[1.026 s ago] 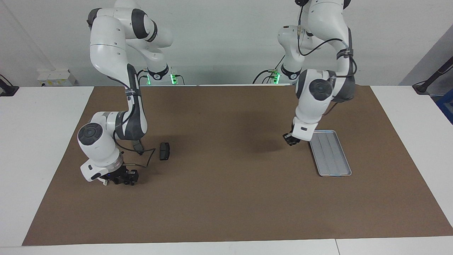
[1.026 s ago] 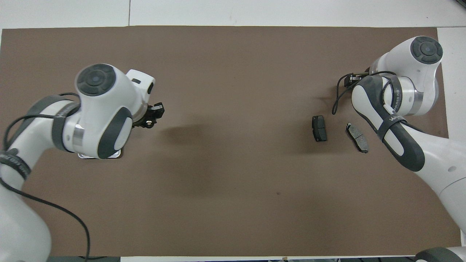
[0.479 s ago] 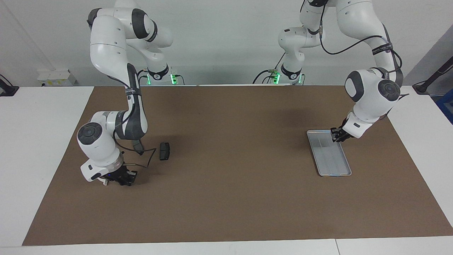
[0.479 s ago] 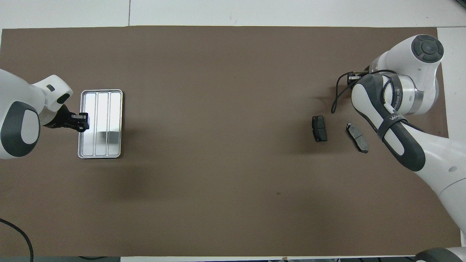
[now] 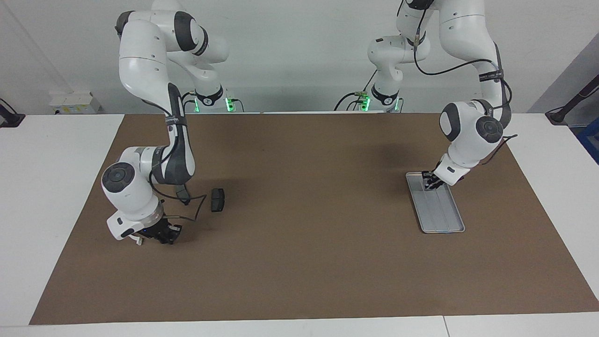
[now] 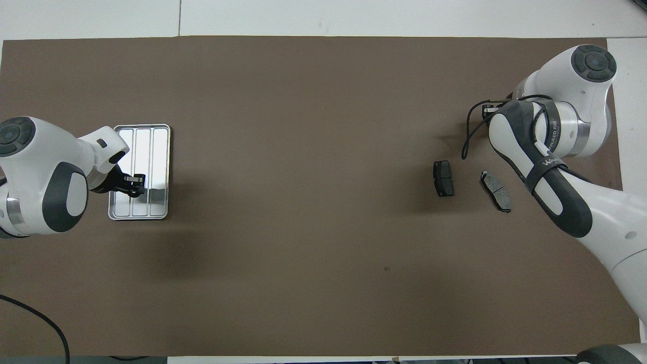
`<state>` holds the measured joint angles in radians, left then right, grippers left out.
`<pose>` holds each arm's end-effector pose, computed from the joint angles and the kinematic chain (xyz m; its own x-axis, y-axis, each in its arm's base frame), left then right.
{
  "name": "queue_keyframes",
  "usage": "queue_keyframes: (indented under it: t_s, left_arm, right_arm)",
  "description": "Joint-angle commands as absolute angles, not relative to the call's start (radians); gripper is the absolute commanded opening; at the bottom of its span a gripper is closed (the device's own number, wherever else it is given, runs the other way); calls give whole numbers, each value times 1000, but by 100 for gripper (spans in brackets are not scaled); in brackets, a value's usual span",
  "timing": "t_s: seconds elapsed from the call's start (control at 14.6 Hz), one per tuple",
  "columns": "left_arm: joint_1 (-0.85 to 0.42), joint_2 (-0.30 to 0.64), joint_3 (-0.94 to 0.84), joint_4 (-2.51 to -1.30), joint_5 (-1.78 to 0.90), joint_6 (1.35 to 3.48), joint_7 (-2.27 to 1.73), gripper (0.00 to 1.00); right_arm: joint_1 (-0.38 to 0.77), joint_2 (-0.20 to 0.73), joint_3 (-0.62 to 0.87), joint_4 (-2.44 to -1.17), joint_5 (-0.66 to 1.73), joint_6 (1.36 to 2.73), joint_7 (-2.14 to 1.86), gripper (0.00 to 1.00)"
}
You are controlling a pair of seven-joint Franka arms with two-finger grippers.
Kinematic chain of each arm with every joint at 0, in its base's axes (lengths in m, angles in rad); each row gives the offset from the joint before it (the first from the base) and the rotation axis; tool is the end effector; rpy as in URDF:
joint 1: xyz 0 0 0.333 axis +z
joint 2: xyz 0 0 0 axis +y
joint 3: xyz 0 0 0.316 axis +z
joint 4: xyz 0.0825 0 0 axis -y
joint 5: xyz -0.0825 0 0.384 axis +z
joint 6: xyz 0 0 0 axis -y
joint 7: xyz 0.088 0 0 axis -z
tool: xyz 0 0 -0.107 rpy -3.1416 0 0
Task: Pick bearing gear from pile to tray
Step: 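Carry the bearing with the left gripper into the silver tray, then reach the right gripper to the second black bearing and grasp it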
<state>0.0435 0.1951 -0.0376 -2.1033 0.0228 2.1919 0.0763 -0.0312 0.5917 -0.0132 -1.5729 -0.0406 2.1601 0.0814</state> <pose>0.5599 0.0044 0.3176 0.9908 -0.0837 -0.1066 -0.0843 -0.9964 -0.0016 0.6960 -0.0313 0.2955 0.9949 -0.1008 -0.0017 -0.1006 -0.9941 0.0413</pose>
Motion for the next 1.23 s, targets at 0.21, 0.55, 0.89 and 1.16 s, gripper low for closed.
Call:
queue_keyframes:
  t_s: [0.21, 0.55, 0.89, 1.16]
  left_arm:
    - [41, 173, -29, -2187, -43, 2295, 100, 0]
    - [43, 170, -29, -2195, -43, 2306, 101, 0]
    - [37, 179, -29, -2133, -46, 2251, 89, 100]
    - [32, 187, -28, -2017, -46, 2177, 20, 100]
  right_arm:
    - [57, 439, -2, -1393, -31, 1730, 89, 0]
    - [274, 334, 2, -1342, 102, 1555, 605, 0]
    - [443, 339, 49, -1347, 149, 1666, 1108, 0]
    - [552, 394, 49, -1364, 140, 1774, 1281, 0]
